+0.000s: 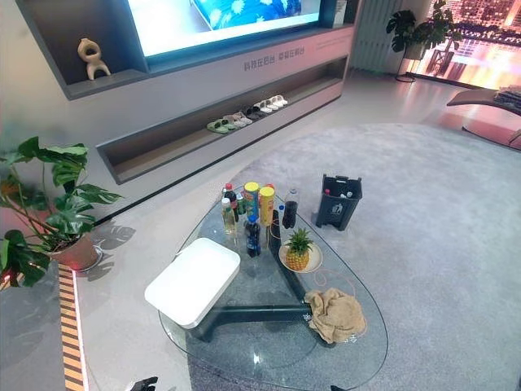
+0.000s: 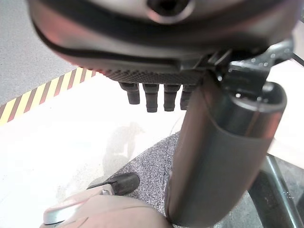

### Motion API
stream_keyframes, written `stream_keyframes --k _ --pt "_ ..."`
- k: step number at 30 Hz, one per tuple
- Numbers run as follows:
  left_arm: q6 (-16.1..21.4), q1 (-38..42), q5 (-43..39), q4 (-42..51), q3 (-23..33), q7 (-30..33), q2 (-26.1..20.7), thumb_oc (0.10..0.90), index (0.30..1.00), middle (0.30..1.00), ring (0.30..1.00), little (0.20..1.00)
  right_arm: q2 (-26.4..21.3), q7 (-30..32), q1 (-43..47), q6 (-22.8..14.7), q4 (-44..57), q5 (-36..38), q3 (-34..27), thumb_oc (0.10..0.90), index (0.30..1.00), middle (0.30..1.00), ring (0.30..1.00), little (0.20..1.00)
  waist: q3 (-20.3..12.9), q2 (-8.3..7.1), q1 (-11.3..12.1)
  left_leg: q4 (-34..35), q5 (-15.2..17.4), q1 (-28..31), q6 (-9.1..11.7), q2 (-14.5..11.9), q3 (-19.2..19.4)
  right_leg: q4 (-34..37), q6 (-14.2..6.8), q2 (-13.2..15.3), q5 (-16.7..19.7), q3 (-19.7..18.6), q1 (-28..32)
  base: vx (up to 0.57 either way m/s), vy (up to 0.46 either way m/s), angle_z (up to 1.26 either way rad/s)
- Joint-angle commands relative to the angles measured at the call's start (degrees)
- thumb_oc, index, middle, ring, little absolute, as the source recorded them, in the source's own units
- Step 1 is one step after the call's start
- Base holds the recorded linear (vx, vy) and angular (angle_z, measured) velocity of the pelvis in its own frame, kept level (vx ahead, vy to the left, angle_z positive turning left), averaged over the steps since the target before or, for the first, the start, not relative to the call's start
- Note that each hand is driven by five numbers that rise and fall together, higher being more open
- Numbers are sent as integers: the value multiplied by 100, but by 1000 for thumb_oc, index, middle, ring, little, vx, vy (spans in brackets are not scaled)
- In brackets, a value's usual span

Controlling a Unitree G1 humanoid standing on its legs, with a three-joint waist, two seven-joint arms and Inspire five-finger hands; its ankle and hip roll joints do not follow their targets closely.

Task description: Wipe the table with a cloth and put it in the basket.

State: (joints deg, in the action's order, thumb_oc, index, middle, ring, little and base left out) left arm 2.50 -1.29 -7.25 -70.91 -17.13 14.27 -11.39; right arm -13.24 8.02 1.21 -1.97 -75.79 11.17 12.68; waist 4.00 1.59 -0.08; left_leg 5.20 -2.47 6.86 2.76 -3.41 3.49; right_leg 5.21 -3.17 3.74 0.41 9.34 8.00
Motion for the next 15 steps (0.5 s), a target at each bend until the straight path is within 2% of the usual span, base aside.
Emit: stream_keyframes --k 1,3,6,9,10,15 --pt "-122 301 19 -165 -209 147 -51 800 900 900 900 900 -196 366 392 -553 365 -11 190 800 900 900 900 900 395 -205 120 -119 430 47 -230 356 94 -273 -156 56 -42 -1 -141 7 -44 -2" --pt "-183 255 21 -20 -249 165 -115 800 900 900 900 900 -278 484 383 -647 866 43 265 800 900 900 900 900 433 -239 119 -150 433 22 -240 349 104 -286 -163 60 -27 -21 -166 11 -54 -1" --pt "-242 68 27 297 -293 234 -216 800 900 900 900 900 -473 800 243 -353 2389 267 364 800 900 900 900 900 498 -300 77 -227 454 -58 -264 334 133 -323 -171 56 -7 -71 -255 8 -55 -1" --pt "-251 -114 1 455 -273 290 -240 800 900 900 900 900 -554 1038 88 -315 3270 275 366 800 900 900 900 900 523 -317 29 -270 474 -79 -283 335 158 -346 -165 42 -7 -94 -289 37 -22 -2" --pt "-243 -180 -12 503 -255 313 -243 800 900 900 900 900 -592 1114 50 -131 3660 262 363 800 900 900 900 900 540 -320 7 -297 487 -90 -287 334 178 -356 -163 43 -9 -104 -303 41 -5 1" --pt "-182 -333 -107 664 -161 366 -295 800 900 900 900 900 -764 1607 -36 -97 4881 76 362 800 900 900 900 900 696 -305 -74 -470 527 -265 -301 325 260 -501 -135 53 -41 -117 -500 0 0 0"
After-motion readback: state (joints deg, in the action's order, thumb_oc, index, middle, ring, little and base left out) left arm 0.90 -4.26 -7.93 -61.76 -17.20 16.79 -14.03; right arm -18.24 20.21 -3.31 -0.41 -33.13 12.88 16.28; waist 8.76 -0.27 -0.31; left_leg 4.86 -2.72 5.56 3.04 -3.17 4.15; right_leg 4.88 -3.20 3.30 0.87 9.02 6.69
